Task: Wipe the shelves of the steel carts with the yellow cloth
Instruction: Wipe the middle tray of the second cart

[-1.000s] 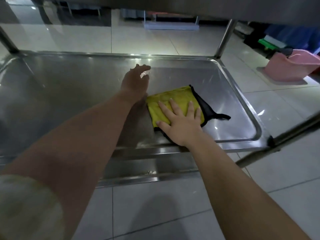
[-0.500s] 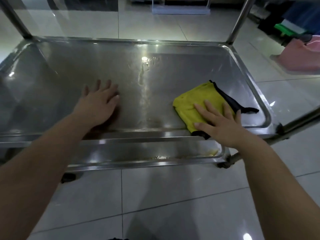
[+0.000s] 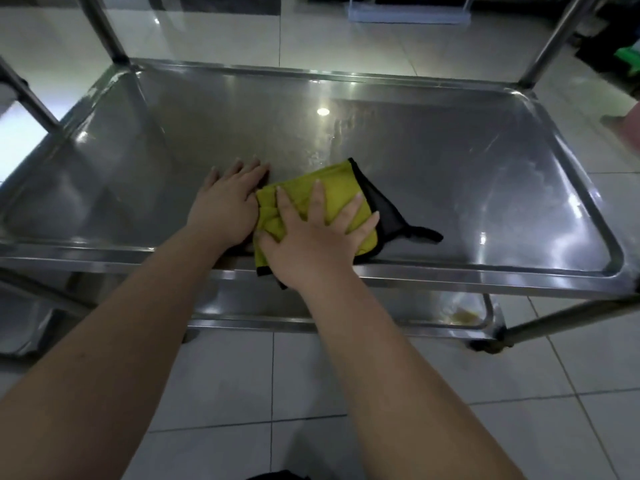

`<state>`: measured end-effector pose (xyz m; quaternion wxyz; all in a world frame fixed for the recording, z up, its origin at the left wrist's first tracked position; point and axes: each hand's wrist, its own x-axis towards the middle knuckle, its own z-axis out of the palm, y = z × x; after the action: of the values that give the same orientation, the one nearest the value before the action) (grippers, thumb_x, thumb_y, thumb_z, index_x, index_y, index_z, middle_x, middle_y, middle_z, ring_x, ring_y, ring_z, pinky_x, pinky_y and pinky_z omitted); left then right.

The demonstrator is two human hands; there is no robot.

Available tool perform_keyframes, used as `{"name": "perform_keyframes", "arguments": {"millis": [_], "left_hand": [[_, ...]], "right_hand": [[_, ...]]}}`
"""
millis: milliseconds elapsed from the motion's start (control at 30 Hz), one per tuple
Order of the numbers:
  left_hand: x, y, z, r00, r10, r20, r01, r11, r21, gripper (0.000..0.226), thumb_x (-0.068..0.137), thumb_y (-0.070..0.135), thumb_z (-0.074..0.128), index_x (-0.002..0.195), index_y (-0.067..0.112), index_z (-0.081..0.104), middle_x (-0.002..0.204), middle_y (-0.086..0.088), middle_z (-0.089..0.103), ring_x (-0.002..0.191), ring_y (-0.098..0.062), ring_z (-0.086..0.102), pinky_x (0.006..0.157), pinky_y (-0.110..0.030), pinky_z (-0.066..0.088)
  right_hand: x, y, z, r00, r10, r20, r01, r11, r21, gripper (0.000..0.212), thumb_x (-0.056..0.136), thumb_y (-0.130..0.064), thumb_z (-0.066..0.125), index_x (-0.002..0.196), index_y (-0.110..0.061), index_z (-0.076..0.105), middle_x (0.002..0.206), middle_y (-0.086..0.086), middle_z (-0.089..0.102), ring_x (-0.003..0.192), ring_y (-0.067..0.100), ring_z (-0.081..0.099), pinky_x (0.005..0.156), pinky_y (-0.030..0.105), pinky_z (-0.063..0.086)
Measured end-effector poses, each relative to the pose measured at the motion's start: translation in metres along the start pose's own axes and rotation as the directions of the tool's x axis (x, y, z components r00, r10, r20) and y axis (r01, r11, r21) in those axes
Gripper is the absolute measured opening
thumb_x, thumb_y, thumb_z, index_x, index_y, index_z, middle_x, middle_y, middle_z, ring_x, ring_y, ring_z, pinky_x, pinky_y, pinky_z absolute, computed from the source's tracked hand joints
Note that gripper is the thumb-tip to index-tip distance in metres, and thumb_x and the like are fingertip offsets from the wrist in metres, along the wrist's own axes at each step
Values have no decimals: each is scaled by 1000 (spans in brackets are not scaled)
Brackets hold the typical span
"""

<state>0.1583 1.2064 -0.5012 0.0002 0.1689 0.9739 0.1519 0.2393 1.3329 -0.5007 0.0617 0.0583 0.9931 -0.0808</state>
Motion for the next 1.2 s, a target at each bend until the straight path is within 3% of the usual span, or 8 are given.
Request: {"name": "perform_keyframes", "arguments": {"millis": [167, 333, 467, 567, 667, 767, 1033, 1200], "left_hand": [[1, 1, 5, 999, 32, -33, -29, 997, 78, 52, 101, 23, 32, 152, 24, 26, 161, 3, 19, 148, -21, 16, 119, -44, 9], [2, 4, 11, 997, 37, -61, -30, 994, 101, 50, 102, 28, 32, 152, 24, 26, 160, 3, 20, 148, -22, 16, 118, -45, 9], [2, 7, 15, 998, 40, -58, -32, 991, 128, 51, 103, 32, 29, 153, 23, 22, 161, 3, 17, 148, -22, 14, 119, -46, 7], [1, 6, 13, 998, 31, -48, -24, 990, 136, 52, 103, 32, 27, 153, 24, 21, 161, 3, 16, 149, -22, 13, 119, -45, 6], [-1, 2, 9, 999, 22, -39, -18, 993, 119, 52, 102, 27, 29, 154, 23, 20, 161, 3, 16, 149, -21, 13, 119, -42, 7], [1, -6, 0, 1000, 30, -4, -30, 999, 44, 54, 100, 18, 31, 153, 20, 22, 161, 0, 17, 149, -22, 12, 119, -38, 7], [22, -84, -27, 990, -141, 14, 136, 970, 200, 55, 103, 40, 24, 154, 25, 16, 163, 1, 9, 149, -24, 5, 119, -45, 5], [25, -93, -19, 992, -124, -7, 123, 977, 176, 57, 99, 50, 18, 153, 33, 14, 162, 5, 10, 149, -23, 10, 117, -53, 6]], "right_hand": [[19, 78, -13, 1000, 25, 8, -25, 1000, -7, 76, 74, -89, 18, 142, -63, -3, 159, -20, -16, 140, 44, -29, 97, 66, -31], [31, 204, -49, 936, 353, 17, -353, 935, 44, 78, 75, -90, 19, 145, -61, 3, 161, -20, -6, 145, 44, -14, 110, 66, -14], [50, 192, -55, 858, 511, 44, -513, 854, 91, 78, 77, -87, 18, 147, -57, 2, 162, -16, -10, 141, 53, -17, 106, 73, -14], [71, 115, -44, 901, 434, 14, -434, 897, 91, 76, 80, -84, 18, 148, -54, 0, 162, -13, -12, 138, 59, -17, 101, 77, -14], [74, 20, -23, 982, 186, -21, -185, 982, 38, 71, 83, -77, 18, 148, -53, 2, 163, -9, -11, 136, 59, -22, 95, 77, -21], [71, -17, -14, 995, 99, -17, -99, 995, 3, 67, 87, -74, 14, 149, -52, 0, 163, -5, -10, 135, 58, -24, 93, 75, -24], [86, 42, -26, 997, 71, -8, -71, 997, 3, 66, 85, -78, 13, 146, -59, 1, 162, -16, -8, 141, 49, -21, 97, 72, -24], [117, 136, -55, 957, 287, 35, -288, 957, 38, 67, 86, -79, 14, 148, -55, 2, 161, -19, -8, 144, 47, -16, 108, 69, -14]]}}
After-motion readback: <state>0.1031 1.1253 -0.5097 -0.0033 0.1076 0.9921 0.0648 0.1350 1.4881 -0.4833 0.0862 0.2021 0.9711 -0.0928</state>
